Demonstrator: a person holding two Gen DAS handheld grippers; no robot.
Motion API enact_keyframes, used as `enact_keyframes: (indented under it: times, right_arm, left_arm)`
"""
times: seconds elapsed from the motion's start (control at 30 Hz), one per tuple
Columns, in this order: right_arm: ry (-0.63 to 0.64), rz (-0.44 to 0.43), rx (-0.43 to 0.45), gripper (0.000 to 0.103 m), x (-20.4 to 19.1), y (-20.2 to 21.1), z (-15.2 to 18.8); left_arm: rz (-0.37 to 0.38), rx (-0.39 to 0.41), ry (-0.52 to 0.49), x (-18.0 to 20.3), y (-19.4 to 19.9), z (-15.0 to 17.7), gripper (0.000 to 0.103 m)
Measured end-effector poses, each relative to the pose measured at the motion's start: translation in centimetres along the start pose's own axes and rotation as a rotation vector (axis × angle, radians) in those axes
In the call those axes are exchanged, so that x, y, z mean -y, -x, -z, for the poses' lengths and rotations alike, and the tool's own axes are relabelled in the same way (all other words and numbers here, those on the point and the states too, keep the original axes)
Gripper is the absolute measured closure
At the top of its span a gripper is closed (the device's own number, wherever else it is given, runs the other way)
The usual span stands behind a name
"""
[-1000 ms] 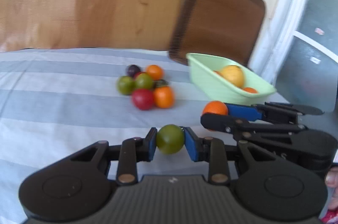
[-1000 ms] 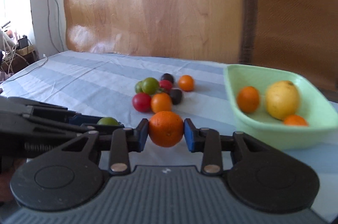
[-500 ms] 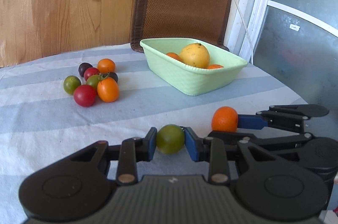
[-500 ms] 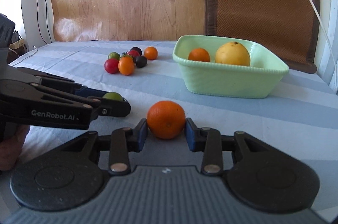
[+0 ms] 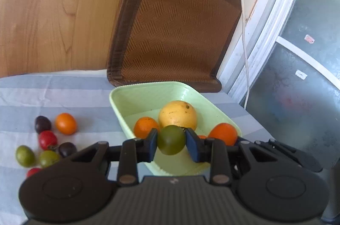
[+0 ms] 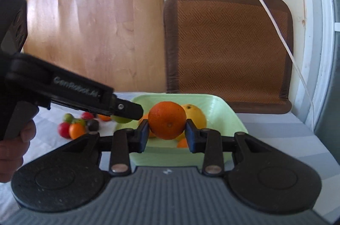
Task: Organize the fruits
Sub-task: 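Lower the tangerine and green tomato into the bowl and open both grippers, then grasp an orange cherry tomato with the right gripper while the left grasps a red tomato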
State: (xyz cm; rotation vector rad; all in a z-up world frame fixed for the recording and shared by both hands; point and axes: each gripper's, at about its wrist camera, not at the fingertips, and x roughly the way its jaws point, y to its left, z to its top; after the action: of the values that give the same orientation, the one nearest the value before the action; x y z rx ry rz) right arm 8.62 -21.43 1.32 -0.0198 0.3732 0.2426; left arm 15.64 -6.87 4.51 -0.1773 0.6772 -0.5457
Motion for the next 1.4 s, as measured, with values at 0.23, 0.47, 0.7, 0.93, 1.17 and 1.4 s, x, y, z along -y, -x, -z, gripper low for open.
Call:
enact_keyframes:
  times: [0.23,0.47,0.7,0.93,1.17,1.4]
  right_arm:
    - [-0.002,0.005,-0.001,0.053,0.5,-0.2,0.5]
    - [-0.056,0.001,0.057,0.053,1.3,1.1,0.4]
    - [-0.195,-0.130,0.092,0.064,1.4,1.8,-0.7]
    - [0.118,-0.250,-0.052,0.064,-8.2,-0.2,-1.1]
    - [0.280,-0.243,-0.160,0.064,-12.6,-5.6,-1.1]
    - [0.245,-0.222,-0.186,0.073,-12.3,-5.7,-0.6]
  left_arm:
    - [-0.017,-0.005,-0.004,0.0,-1.7,0.5,0.064]
    - [-0.006,0.135,0.082,-3.3,4.2,-0.4,0.063]
    - [-0.223,0.174,0.253,-12.9,11.0,2.7,0.063]
    - [-0.116,0.101,0.341,-14.7,9.5,5.4,0.063]
    - [-0.075,0.135,0.388,-15.6,9.8,6.3,0.063]
    - [-0.098,0.118,0.250,-13.3,9.5,5.9,0.063]
